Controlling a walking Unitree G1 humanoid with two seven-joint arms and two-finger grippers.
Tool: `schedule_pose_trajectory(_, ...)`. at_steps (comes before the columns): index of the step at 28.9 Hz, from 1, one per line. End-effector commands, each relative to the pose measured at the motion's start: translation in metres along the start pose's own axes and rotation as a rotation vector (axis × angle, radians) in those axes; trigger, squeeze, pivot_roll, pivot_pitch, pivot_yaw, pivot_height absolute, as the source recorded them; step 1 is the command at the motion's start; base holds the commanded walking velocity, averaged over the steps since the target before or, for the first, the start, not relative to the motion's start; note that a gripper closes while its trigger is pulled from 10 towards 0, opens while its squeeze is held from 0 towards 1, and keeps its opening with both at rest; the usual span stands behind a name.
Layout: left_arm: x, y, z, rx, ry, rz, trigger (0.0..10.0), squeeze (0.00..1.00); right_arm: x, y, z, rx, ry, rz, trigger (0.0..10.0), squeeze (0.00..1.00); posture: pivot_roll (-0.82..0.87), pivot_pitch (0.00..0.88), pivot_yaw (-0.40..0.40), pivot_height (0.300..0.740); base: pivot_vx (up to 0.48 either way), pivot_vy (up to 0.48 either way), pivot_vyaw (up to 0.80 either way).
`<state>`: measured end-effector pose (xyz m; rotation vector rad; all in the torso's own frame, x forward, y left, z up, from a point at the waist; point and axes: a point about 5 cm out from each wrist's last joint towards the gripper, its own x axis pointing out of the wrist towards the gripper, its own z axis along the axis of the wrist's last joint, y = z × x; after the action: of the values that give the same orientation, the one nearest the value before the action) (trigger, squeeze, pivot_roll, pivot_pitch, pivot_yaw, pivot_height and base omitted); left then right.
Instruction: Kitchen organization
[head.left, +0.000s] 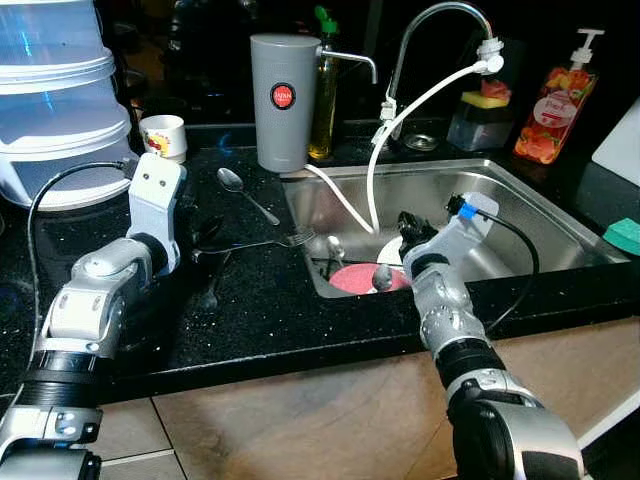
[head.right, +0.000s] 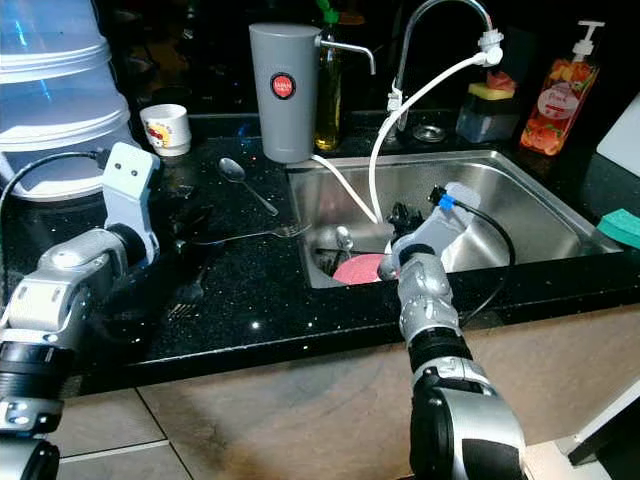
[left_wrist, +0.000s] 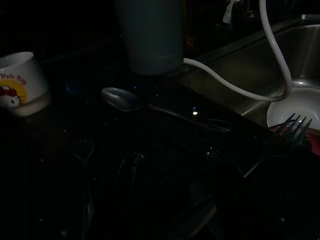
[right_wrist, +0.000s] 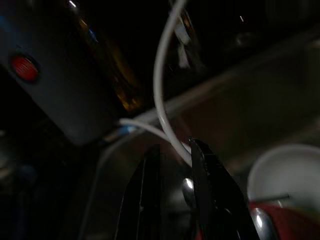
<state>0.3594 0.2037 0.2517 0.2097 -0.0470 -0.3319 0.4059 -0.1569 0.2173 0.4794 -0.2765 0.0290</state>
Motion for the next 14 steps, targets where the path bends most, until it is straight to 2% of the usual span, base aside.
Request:
schedule_pose_trajectory(1, 0.000, 0.005, 0.000, 0.050, 0.014, 0.018, 10.0, 0.00, 0.003, 0.005, 0.008, -0.019, -0.041, 0.033, 10.0, 0.00, 0.08, 0.041, -0.012, 0.740, 0.000, 0.000, 0.00)
schedule_pose_trajectory(5, 0.000, 0.001, 0.003, 0.089, -0.038, -0.040, 10.0, 0.00, 0.006, 0.017, 0.017, -0.013, -0.077, 0.101, 10.0, 0.00, 0.08, 0.041, -0.013, 0.740, 0.000, 0.000, 0.00)
schedule_pose_trajectory(7, 0.000, 0.001, 0.003, 0.089, -0.038, -0.040, 10.0, 0.00, 0.006, 0.017, 0.017, -0.013, -0.077, 0.101, 10.0, 0.00, 0.08, 0.041, -0.013, 0.740, 0.000, 0.000, 0.00)
schedule_pose_trajectory(8, 0.000, 0.001, 0.005, 0.073, -0.051, -0.079, 10.0, 0.00, 0.007, 0.026, 0.018, 0.023, -0.064, 0.169, 10.0, 0.00, 0.08, 0.041, -0.013, 0.740, 0.000, 0.000, 0.00)
schedule_pose_trajectory(9, -0.001, 0.002, 0.007, 0.051, -0.073, -0.116, 10.0, 0.85, 0.007, 0.040, 0.017, 0.076, -0.022, 0.280, 10.0, 0.00, 0.08, 0.043, -0.016, 0.740, 0.000, 0.000, 0.00)
schedule_pose_trajectory(10, -0.001, 0.003, 0.009, 0.021, -0.106, -0.167, 10.0, 1.00, 0.004, 0.056, 0.015, 0.128, 0.039, 0.411, 10.0, 0.00, 0.08, 0.043, -0.016, 0.740, 0.000, 0.000, 0.00)
schedule_pose_trajectory(12, -0.001, 0.003, 0.007, 0.013, -0.120, -0.230, 10.0, 1.00, -0.007, 0.079, 0.010, 0.167, 0.132, 0.627, 10.0, 0.00, 0.08, 0.043, -0.016, 0.740, 0.000, 0.000, 0.00)
schedule_pose_trajectory(13, -0.001, 0.003, 0.007, 0.013, -0.120, -0.230, 10.0, 1.00, -0.007, 0.079, 0.010, 0.167, 0.132, 0.627, 10.0, 0.00, 0.08, 0.043, -0.016, 0.740, 0.000, 0.000, 0.00)
schedule_pose_trajectory(14, -0.001, 0.003, 0.005, 0.005, -0.124, -0.257, 10.0, 1.00, -0.013, 0.086, 0.009, 0.175, 0.158, 0.698, 10.0, 0.00, 0.09, 0.042, -0.019, 0.740, 0.000, 0.000, 0.00)
